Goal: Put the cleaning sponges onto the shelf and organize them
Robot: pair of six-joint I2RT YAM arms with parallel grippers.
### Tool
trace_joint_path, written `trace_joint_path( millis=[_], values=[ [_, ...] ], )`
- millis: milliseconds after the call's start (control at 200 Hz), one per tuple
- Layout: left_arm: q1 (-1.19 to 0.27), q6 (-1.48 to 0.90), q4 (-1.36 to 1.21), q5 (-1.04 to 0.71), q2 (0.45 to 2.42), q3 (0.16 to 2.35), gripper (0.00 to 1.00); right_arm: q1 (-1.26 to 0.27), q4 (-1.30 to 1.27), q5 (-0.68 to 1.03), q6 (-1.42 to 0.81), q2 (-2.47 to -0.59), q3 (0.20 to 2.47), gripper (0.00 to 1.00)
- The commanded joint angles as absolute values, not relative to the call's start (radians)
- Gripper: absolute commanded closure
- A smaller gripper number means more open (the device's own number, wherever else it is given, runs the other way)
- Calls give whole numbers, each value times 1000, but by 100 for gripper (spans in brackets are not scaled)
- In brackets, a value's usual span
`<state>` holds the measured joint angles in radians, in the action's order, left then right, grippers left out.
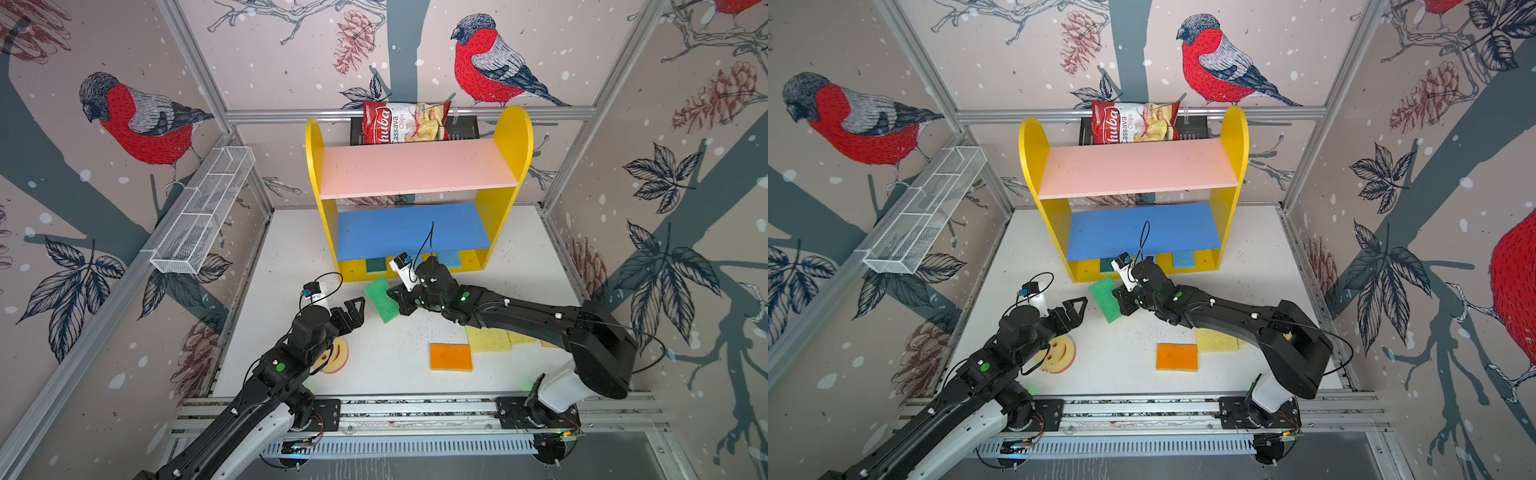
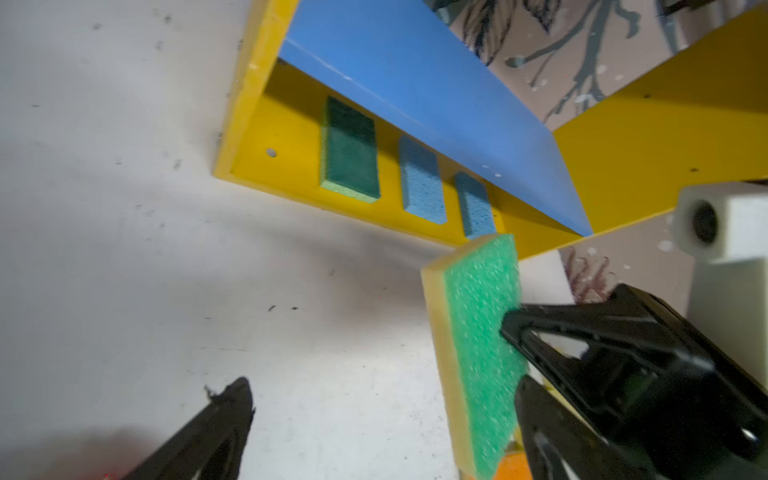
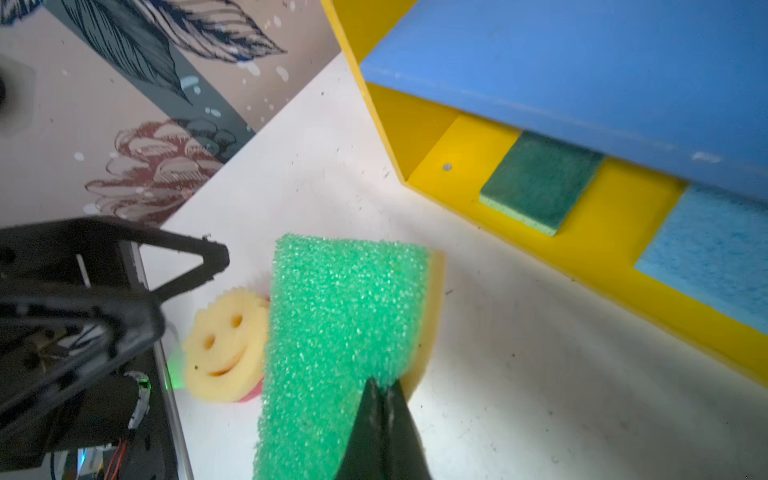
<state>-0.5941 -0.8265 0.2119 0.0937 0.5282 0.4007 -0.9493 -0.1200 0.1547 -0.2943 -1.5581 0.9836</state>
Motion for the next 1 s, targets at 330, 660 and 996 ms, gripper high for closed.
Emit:
trace_joint_path(
  millis=[330, 660, 996],
  values=[
    [-595, -801, -319, -245, 840, 412, 11, -905, -214, 244, -425, -1463, 950, 100],
    [-593, -831, -405, -309, 922, 454, 94, -879, -244, 285, -464, -1423, 901, 90],
    [-589, -825, -307, -196, 792, 433, 100, -806, -444, 467, -580, -1363, 770, 1]
  ],
)
